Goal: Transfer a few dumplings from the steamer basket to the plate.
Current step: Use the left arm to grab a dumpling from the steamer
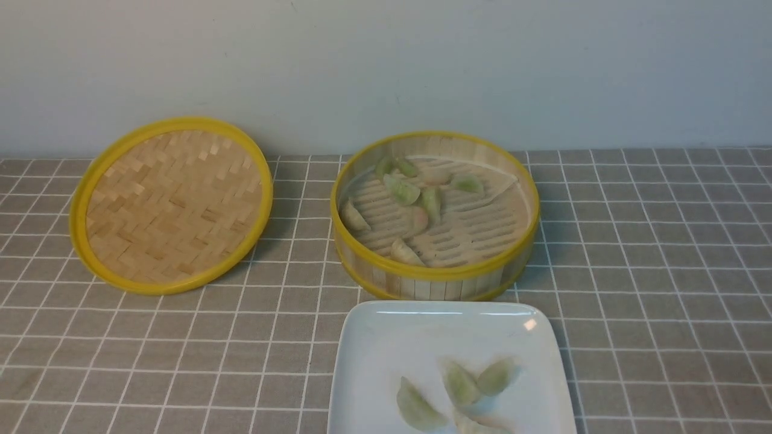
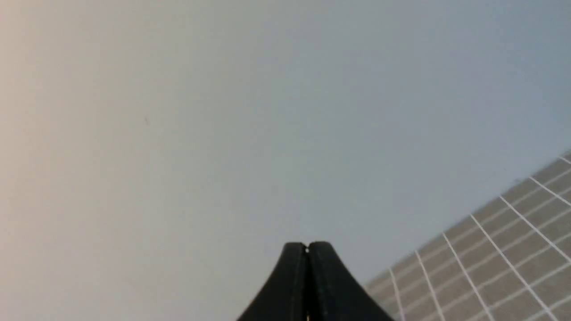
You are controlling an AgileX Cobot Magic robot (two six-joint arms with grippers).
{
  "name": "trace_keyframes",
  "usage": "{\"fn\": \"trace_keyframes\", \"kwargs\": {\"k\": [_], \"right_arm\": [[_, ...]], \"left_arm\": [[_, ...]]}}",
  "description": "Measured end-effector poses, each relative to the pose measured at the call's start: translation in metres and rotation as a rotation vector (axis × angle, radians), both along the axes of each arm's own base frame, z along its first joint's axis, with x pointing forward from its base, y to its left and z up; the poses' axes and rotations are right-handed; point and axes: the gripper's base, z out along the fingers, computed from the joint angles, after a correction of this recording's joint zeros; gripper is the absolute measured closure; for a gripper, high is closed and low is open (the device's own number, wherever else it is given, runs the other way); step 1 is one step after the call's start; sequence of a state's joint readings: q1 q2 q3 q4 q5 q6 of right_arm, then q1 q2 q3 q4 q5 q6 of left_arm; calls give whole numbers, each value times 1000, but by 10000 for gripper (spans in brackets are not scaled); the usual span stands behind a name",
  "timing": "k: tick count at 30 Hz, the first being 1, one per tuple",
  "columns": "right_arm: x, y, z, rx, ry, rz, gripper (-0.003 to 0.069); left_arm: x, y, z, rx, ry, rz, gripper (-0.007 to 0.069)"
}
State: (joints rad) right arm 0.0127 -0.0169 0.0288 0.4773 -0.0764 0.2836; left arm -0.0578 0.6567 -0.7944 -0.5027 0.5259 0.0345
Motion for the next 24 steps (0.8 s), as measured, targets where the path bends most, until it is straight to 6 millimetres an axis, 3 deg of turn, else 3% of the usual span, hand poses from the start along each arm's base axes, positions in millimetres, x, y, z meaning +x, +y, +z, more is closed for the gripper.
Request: {"fn": "trace_keyframes", "kwargs": {"k": [2,3,7,11,12,13,17,19,24], "right_arm": [[-1,-2,3,56,-34,-13,673],[-2,-4,4,93,-59,-24,673],[-2,-6,5,122,-72,-31,673],[-1,-2,4,138,-24,8,673],[-1,-2,4,140,-15,16,673],[-2,7,11,122,79,102,673],[-6,21,39,-36,292,234,673],[-4,28,59,-184,514,318,673],[15,31,101,-411,934,475,673]], "left_arm": [[17,-5,2,61,113,-71,629],[41,-12,3,133,246,-164,629],[94,-22,-4,232,470,-342,629],[147,-43,-15,315,573,-466,629],[149,-46,-13,322,567,-474,629],[167,-59,-20,371,587,-507,629],[195,-85,-31,461,604,-554,629],[215,-102,-39,522,609,-576,629],[261,-132,-63,581,622,-610,629]]}}
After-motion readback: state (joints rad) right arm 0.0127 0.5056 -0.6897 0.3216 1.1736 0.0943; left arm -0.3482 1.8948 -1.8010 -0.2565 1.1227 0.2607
